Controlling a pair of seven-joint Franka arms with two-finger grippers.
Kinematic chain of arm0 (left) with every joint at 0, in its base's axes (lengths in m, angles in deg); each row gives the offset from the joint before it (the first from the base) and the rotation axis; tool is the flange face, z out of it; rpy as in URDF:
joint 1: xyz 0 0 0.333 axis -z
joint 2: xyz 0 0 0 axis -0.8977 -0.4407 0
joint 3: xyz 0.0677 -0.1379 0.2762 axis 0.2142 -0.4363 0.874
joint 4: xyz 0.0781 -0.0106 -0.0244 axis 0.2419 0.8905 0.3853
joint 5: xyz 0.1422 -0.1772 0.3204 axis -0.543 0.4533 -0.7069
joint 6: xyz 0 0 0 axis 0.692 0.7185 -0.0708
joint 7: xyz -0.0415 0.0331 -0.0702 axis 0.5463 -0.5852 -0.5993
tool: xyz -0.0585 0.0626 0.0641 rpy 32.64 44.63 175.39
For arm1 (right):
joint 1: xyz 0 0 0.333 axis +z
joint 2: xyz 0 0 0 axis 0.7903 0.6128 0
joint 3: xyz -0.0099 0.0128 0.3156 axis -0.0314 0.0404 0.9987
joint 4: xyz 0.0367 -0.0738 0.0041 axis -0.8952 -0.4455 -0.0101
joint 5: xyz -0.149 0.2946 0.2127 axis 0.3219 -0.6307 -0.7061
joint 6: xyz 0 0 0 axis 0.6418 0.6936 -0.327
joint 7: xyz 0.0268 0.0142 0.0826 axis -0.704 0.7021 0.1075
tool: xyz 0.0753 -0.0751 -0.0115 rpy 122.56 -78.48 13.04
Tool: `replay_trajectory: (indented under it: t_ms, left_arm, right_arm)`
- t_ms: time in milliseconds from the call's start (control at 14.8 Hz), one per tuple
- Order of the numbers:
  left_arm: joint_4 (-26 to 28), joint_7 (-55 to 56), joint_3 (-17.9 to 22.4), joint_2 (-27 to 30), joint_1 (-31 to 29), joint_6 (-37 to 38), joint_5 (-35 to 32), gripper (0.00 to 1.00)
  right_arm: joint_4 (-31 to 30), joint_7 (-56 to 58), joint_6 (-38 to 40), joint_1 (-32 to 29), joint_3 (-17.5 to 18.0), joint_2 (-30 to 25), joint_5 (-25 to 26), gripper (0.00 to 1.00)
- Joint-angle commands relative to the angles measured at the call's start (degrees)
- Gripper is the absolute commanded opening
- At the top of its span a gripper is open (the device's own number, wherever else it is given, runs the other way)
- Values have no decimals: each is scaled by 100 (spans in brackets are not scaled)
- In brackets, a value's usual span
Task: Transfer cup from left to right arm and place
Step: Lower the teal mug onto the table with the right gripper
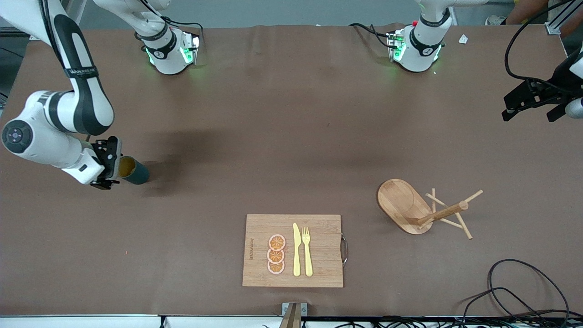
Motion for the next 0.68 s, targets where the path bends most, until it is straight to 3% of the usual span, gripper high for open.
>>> replay_trajectory:
  t_ms: [0,608]
  left_arm:
    - [-13,49,-15,7,-1,-54,28,100]
    - [-4,49,-24,-2,-18,-54,37,100]
  right_arm:
    - [104,-1106,432,-61,85,-311,-1,100]
    - [728,-4638,1100,-96,59,-609,8,100]
